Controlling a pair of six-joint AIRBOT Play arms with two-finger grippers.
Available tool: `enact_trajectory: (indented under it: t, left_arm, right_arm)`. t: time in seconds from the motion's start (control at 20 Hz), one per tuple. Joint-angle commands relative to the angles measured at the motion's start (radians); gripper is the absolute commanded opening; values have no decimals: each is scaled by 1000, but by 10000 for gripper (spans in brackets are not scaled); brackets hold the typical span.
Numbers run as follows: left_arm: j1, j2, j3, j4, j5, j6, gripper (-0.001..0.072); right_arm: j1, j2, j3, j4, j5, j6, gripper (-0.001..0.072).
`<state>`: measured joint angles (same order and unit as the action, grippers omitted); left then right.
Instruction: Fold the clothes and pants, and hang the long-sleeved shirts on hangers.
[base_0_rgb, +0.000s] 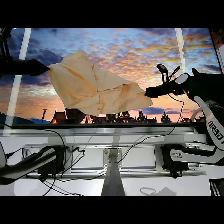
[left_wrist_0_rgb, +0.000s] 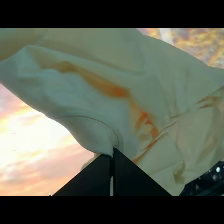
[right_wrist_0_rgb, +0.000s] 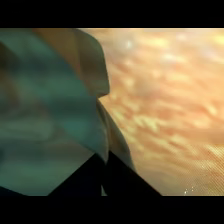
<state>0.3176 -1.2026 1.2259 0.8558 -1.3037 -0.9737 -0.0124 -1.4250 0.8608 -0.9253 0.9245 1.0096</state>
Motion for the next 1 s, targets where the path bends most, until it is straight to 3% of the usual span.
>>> enact_trajectory:
  t: [0.0,0.3,0.65,0.95]
  left_arm:
    - [1,0,0,-4,1,-28,14]
    - [20,13,54,-29,13,-90,14]
    - [217,148,163,-500,276,-72,14]
    - [346,273,163,-566,299,-58,14]
  right_arm:
    - [11,14,51,2,16,-6,14]
    - [-10,158,367,-6,24,-6,15]
    - [-190,436,687,-57,-14,-6,14]
    - [-312,619,709,-100,-66,-6,13]
